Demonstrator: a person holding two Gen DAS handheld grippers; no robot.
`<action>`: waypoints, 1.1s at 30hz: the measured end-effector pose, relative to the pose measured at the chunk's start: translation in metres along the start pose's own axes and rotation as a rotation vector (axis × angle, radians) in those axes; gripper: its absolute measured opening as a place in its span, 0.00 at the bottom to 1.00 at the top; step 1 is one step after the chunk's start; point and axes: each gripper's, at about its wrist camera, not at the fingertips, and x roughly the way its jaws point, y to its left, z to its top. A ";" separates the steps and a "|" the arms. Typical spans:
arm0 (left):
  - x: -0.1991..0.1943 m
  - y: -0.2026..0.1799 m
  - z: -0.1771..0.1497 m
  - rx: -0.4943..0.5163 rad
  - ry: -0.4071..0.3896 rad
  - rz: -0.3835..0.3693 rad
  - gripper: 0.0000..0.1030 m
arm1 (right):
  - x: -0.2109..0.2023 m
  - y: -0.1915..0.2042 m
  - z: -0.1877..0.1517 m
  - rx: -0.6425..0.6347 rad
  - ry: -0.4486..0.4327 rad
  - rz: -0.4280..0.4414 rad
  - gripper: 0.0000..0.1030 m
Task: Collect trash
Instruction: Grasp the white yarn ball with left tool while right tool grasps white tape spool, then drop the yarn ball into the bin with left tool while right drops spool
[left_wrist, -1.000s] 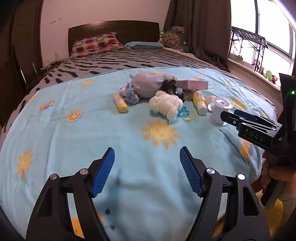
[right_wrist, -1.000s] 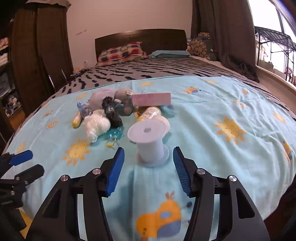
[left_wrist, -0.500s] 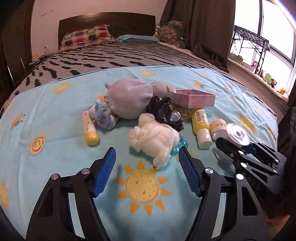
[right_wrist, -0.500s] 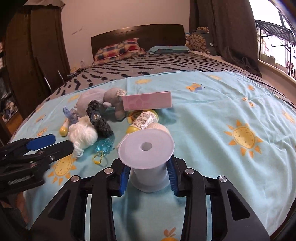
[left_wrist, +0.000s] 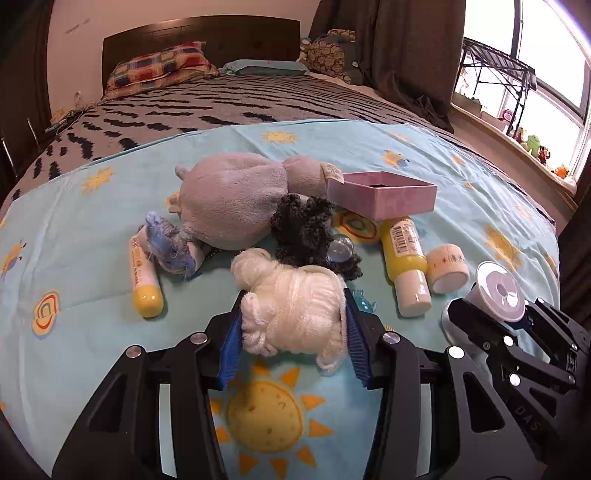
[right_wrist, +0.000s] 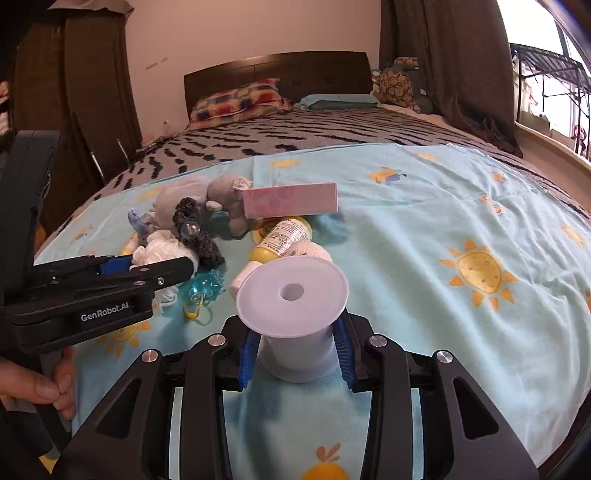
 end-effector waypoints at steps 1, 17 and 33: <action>-0.005 0.001 -0.002 -0.005 -0.004 0.003 0.44 | -0.005 0.001 -0.001 -0.006 -0.007 0.001 0.36; -0.174 -0.009 -0.101 0.060 -0.155 0.013 0.44 | -0.132 0.039 -0.049 -0.130 -0.097 0.094 0.36; -0.167 -0.009 -0.263 -0.054 0.060 -0.045 0.44 | -0.121 0.069 -0.173 -0.081 0.198 0.227 0.36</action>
